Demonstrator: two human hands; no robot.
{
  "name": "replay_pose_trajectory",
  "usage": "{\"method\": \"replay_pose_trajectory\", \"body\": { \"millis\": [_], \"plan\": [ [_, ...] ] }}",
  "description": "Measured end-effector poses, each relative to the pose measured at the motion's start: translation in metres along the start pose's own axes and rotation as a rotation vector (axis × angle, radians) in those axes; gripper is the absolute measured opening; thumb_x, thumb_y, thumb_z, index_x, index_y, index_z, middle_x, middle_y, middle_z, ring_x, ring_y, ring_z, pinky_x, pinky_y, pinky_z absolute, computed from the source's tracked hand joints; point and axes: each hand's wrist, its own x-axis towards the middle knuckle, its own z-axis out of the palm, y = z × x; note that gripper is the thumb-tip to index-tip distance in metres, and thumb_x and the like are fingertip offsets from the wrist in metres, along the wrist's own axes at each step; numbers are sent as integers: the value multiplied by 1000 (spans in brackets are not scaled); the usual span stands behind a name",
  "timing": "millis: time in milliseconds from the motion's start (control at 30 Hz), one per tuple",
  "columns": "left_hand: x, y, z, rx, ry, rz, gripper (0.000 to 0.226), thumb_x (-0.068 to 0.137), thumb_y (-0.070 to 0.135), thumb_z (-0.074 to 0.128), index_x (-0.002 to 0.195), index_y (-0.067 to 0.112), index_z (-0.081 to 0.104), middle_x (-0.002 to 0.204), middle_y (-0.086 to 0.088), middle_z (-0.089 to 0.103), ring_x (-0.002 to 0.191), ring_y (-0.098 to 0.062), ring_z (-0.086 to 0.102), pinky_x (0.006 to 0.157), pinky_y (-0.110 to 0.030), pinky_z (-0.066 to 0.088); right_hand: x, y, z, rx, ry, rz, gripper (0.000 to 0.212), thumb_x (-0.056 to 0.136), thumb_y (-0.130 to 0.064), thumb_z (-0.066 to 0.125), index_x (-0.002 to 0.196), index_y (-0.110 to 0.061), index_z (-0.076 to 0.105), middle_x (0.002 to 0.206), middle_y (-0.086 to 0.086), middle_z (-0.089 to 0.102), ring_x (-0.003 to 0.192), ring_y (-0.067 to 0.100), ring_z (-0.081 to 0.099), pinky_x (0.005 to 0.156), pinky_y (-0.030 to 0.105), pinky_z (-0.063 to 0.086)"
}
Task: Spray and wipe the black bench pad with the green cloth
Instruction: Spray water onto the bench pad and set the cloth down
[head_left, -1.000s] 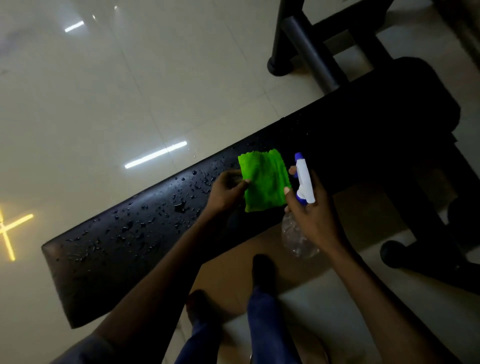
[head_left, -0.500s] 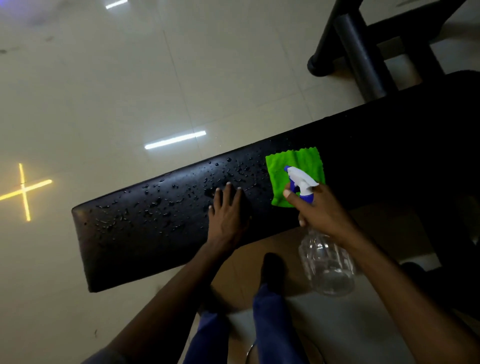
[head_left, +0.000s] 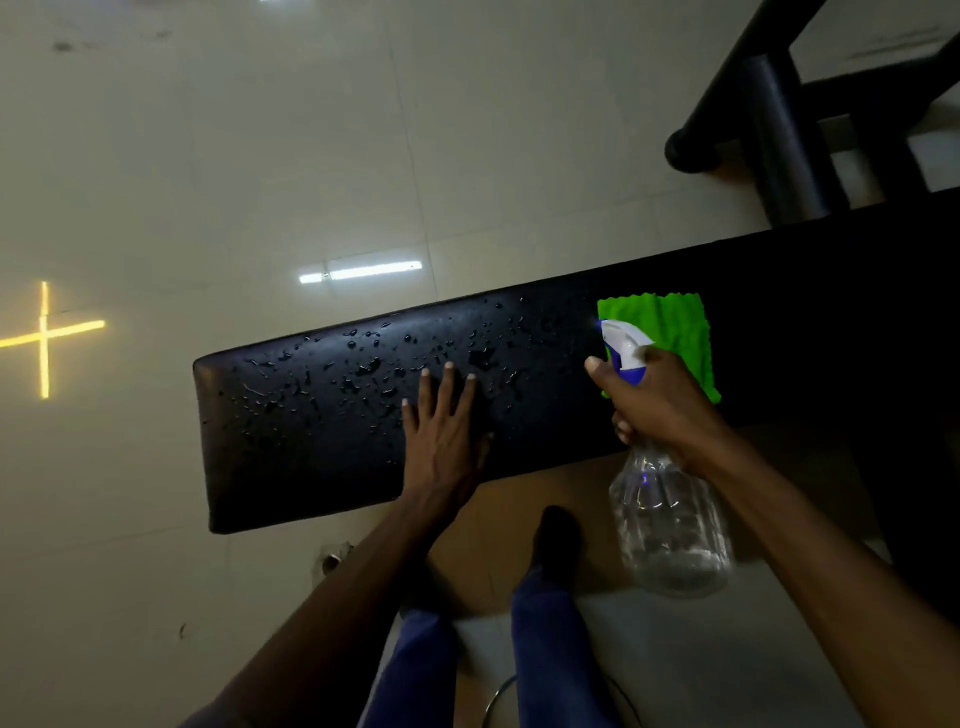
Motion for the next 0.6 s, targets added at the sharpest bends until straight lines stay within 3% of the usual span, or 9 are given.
{"method": "replay_pose_trajectory", "body": {
  "millis": [133, 267, 300, 367, 433, 533, 600],
  "plan": [
    [-14, -39, -5, -21, 35, -89, 84, 98, 51, 52, 162, 23, 4, 170, -6, -11, 154, -34, -18, 121, -59, -6, -8, -4, 21, -40, -19, -9, 42, 99, -44, 69, 120, -9, 58, 86, 22, 76, 36, 13, 54, 51, 32, 49],
    [-30, -79, -13, -30, 55, -134, 83, 98, 53, 51, 162, 24, 6, 170, -6, -10, 154, -34, -17, 122, -62, -1, -22, -15, 54, -42, -25, -3, 41, 100, -40, 68, 126, -12, 51, 52, 6, 61, 38, 16, 51, 52, 34, 48],
    [-34, -90, -15, -30, 61, -145, 83, 98, 53, 50, 162, 23, 6, 170, -6, -9, 154, -35, -16, 122, -62, 0, -26, -20, 64, -55, -28, -11, 46, 100, -41, 68, 130, -10, 52, 52, 3, 62, 38, 14, 52, 51, 32, 48],
    [-42, -112, -19, -39, 76, -173, 82, 98, 54, 50, 162, 23, 7, 170, -6, -7, 154, -35, -14, 123, -64, 4, -36, -31, 84, -106, -65, -30, 51, 101, -44, 66, 134, -8, 53, 73, 9, 74, 38, 9, 56, 49, 29, 48],
    [-51, -134, -22, -46, 91, -210, 83, 98, 56, 50, 162, 24, 7, 170, -6, -7, 155, -35, -13, 122, -64, 7, -45, -43, 104, -133, -116, -37, 45, 102, -42, 65, 131, -9, 54, 80, 11, 76, 38, 6, 58, 46, 24, 48],
    [-65, -166, -25, -77, 94, -281, 84, 97, 57, 50, 162, 24, 8, 170, -7, -6, 155, -35, -11, 122, -65, 9, -59, -57, 138, -137, -160, -52, 30, 102, -40, 66, 105, -12, 57, 59, 3, 61, 38, 7, 54, 47, 26, 49],
    [-73, -184, -26, -95, 62, -295, 85, 97, 56, 50, 162, 25, 6, 170, -6, -9, 155, -35, -11, 121, -66, 12, -67, -65, 160, -150, -199, -66, 23, 102, -40, 66, 98, -20, 55, 61, 2, 61, 39, 6, 54, 46, 25, 50]
  ]
}}
